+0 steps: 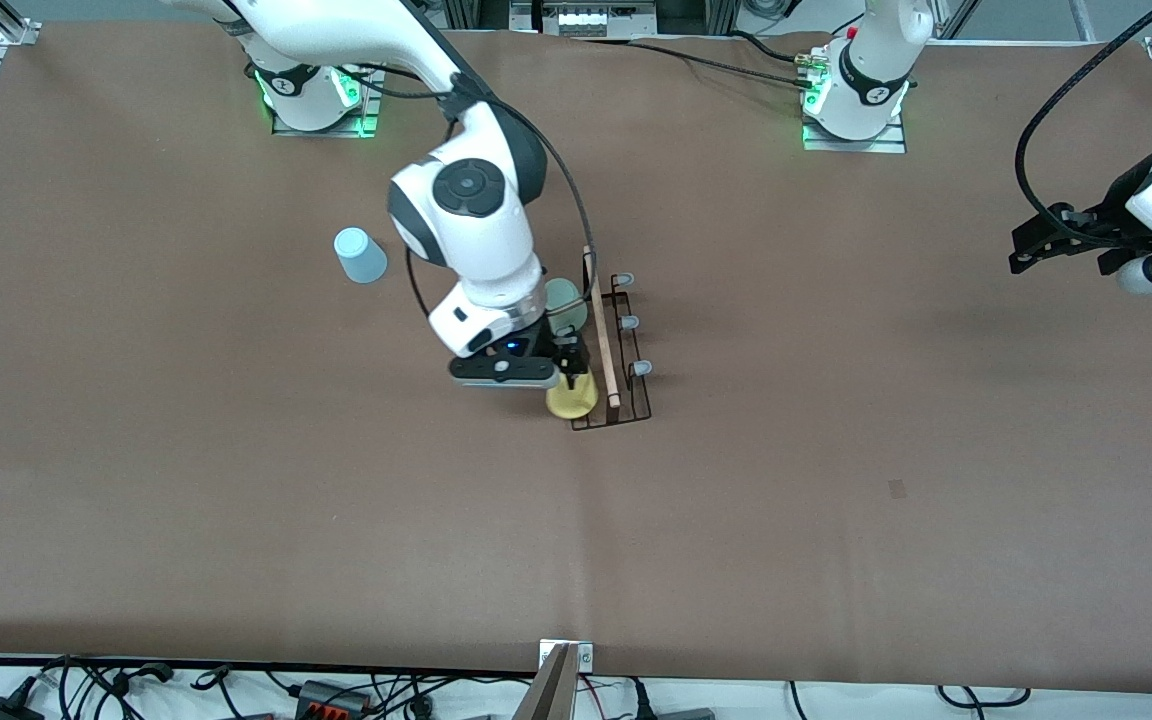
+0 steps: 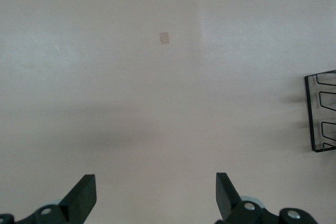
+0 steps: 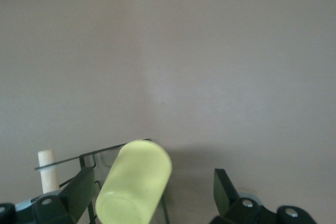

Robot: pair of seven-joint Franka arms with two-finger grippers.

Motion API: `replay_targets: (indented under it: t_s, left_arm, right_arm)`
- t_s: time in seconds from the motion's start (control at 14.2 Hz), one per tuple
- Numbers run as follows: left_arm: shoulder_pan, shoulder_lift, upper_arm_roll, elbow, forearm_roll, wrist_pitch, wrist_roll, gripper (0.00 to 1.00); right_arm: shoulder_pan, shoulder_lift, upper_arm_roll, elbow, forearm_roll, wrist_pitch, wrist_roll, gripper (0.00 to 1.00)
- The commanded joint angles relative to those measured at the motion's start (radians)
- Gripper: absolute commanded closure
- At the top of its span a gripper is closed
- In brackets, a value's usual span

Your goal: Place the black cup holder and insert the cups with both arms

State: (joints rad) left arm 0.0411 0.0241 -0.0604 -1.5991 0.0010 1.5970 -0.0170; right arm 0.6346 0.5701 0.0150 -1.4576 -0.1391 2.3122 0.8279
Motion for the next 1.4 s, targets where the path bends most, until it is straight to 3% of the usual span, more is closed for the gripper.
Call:
replay_targets:
  t_s: [0.0, 0.28, 0.42, 0.7, 0.84, 1.05, 1.33]
  left_arm:
    - [0.006, -0.004, -0.004, -0.007, 0.011, 0.008, 0.022, 0.0]
    - [0.003, -0.004, -0.004, -0.002, 0.011, 0.004, 0.025, 0.0]
    - [0.002, -0.004, -0.004, -0.002, 0.011, 0.009, 0.023, 0.0]
    - [0.002, -0.004, -0.004, -0.002, 0.011, 0.009, 0.023, 0.0]
    - [0.003, -0.004, -0.004, -0.004, 0.011, 0.009, 0.023, 0.0]
    - [0.005, -0.004, -0.004, -0.001, 0.011, 0.009, 0.023, 0.0]
    - [0.003, -0.013, -0.004, 0.008, 0.01, -0.003, 0.012, 0.0]
  right_arm:
    - [-0.082, -0.139, 0.005, -0.033, -0.004, -0.146, -0.022, 0.0]
    - [-0.322, -0.32, 0.016, -0.053, 0.028, -0.425, -0.266, 0.0]
    - [-0.453, -0.384, 0.013, -0.053, 0.132, -0.514, -0.418, 0.0]
    - [-0.619, -0.476, -0.035, -0.047, 0.145, -0.658, -0.556, 0.0]
    - [-0.65, -0.483, -0.029, -0.047, 0.144, -0.721, -0.622, 0.0]
    - [-0.647, -0.47, -0.021, -0.053, 0.139, -0.711, -0.676, 0.0]
    - [-0.69, -0.478, 0.037, -0.063, 0.138, -0.692, -0.783, 0.0]
